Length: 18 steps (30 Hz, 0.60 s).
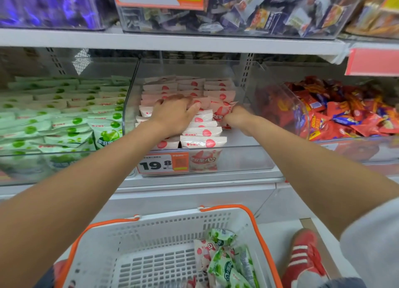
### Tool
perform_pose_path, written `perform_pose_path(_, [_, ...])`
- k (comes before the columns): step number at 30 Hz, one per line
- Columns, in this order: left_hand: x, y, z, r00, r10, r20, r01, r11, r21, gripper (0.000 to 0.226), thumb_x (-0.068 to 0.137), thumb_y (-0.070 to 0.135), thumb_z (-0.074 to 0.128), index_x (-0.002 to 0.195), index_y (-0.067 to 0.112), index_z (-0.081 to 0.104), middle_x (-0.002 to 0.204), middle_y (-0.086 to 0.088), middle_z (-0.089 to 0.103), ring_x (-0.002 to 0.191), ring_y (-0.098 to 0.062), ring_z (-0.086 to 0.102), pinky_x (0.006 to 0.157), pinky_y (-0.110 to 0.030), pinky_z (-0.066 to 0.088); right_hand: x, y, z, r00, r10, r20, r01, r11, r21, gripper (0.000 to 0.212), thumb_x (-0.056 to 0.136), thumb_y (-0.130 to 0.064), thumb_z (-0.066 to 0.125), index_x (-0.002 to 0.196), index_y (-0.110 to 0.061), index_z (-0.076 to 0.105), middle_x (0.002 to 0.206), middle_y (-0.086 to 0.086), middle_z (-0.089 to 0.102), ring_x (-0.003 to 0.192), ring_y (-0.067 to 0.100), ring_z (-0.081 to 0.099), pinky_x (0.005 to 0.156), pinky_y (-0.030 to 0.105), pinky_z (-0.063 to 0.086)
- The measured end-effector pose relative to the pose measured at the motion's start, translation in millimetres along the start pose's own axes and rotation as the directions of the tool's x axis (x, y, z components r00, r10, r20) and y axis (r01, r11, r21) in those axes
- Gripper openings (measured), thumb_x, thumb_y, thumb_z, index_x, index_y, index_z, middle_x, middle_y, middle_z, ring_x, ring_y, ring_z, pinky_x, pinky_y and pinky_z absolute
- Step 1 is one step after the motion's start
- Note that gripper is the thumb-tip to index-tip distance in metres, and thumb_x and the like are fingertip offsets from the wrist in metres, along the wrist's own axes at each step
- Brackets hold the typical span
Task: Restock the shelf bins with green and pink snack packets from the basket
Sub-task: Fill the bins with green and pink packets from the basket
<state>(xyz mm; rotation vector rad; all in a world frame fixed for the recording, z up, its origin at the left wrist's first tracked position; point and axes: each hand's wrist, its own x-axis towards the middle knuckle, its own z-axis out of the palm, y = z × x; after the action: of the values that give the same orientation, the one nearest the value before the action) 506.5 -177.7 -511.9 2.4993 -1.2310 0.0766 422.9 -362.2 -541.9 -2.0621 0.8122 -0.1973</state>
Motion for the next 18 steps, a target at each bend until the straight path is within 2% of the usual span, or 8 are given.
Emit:
perform_pose_path(5, [1,1,-4,0.999,-0.03,-0.027,0.027,0.992,-0.12,0.047,0.101,0.05,0.031,0.114,0.019,0.063,0.114,-0.004,0.067,0.107,-0.028,0.058,0.1,-0.049,0.042,-3,5,-8,1.0,0.012,-0.001,-0.012,0.999,-0.042,0.035,0.082,0.003,0.065,0.116,-0.003,0.063,0.116,0.009,0.066,0.108,0.025,0.061,0.099,0.04,0.05])
perform_pose_path(7, [-4,6,-8,0.998,-0.044,-0.035,0.038,0.986,-0.159,0.045,0.101,0.049,0.035,0.119,0.019,0.064,0.117,-0.003,0.068,0.109,-0.027,0.059,0.099,-0.049,0.044,-3,8,-14,1.0,0.02,-0.016,-0.022,0.994,-0.11,0.031,0.087,-0.015,0.064,0.116,-0.005,0.063,0.117,0.007,0.066,0.107,0.024,0.061,0.099,0.038,0.05])
perform_pose_path(9, [-12,14,-14,0.997,-0.042,-0.058,0.032,0.987,-0.157,0.042,0.099,0.047,0.041,0.121,0.019,0.064,0.12,-0.001,0.067,0.113,-0.024,0.059,0.101,-0.05,0.043,-15,7,-22,0.998,0.018,-0.06,-0.032,0.972,-0.232,0.042,0.088,-0.04,0.058,0.115,-0.008,0.061,0.117,0.004,0.065,0.106,0.024,0.06,0.094,0.034,0.05])
perform_pose_path(11, [-28,26,-21,0.994,-0.03,-0.104,0.015,0.99,-0.138,0.032,0.097,0.04,0.049,0.113,0.021,0.068,0.115,0.002,0.068,0.108,-0.021,0.06,0.099,-0.047,0.046,-47,-2,-29,0.988,-0.023,-0.155,-0.022,0.958,-0.287,0.033,0.092,-0.033,0.056,0.109,-0.006,0.063,0.106,0.007,0.064,0.098,0.027,0.06,0.085,0.033,0.049])
perform_pose_path(13, [-52,39,-28,0.985,-0.018,-0.171,-0.012,0.985,-0.17,0.017,0.093,0.029,0.053,0.092,0.021,0.068,0.096,0.004,0.069,0.091,-0.018,0.062,0.084,-0.04,0.053,-82,-11,-29,0.95,-0.153,-0.273,0.055,0.94,-0.337,0.02,0.089,-0.016,0.056,0.098,-0.005,0.07,0.099,0.01,0.069,0.092,0.03,0.063,0.08,0.033,0.051])
perform_pose_path(15, [-83,53,-34,0.977,-0.045,-0.206,-0.003,0.974,-0.228,0.013,0.089,0.025,0.054,0.079,0.022,0.062,0.078,0.006,0.064,0.077,-0.018,0.06,0.067,-0.034,0.049,-120,-20,-20,0.875,-0.325,-0.359,0.196,0.916,-0.351,0.016,0.082,-0.009,0.055,0.088,-0.01,0.07,0.09,0.006,0.07,0.084,0.025,0.063,0.073,0.033,0.05])
perform_pose_path(17, [-114,61,-32,0.979,-0.095,-0.181,0.047,0.966,-0.253,0.012,0.086,0.028,0.055,0.077,0.023,0.061,0.075,0.005,0.063,0.072,-0.019,0.058,0.062,-0.032,0.043,-155,-22,-3,0.817,-0.433,-0.38,0.303,0.884,-0.356,0.01,0.08,-0.011,0.056,0.084,-0.011,0.065,0.084,0.003,0.065,0.077,0.024,0.058,0.066,0.035,0.047])
perform_pose_path(18, [-129,59,-25,0.984,-0.124,-0.128,0.089,0.964,-0.25,0.012,0.085,0.029,0.055,0.076,0.022,0.06,0.075,0.004,0.064,0.073,-0.02,0.058,0.062,-0.032,0.044,-169,-18,9,0.811,-0.458,-0.363,0.329,0.871,-0.365,0.008,0.08,-0.012,0.057,0.084,-0.012,0.064,0.083,0.004,0.064,0.075,0.025,0.057,0.064,0.036,0.046])
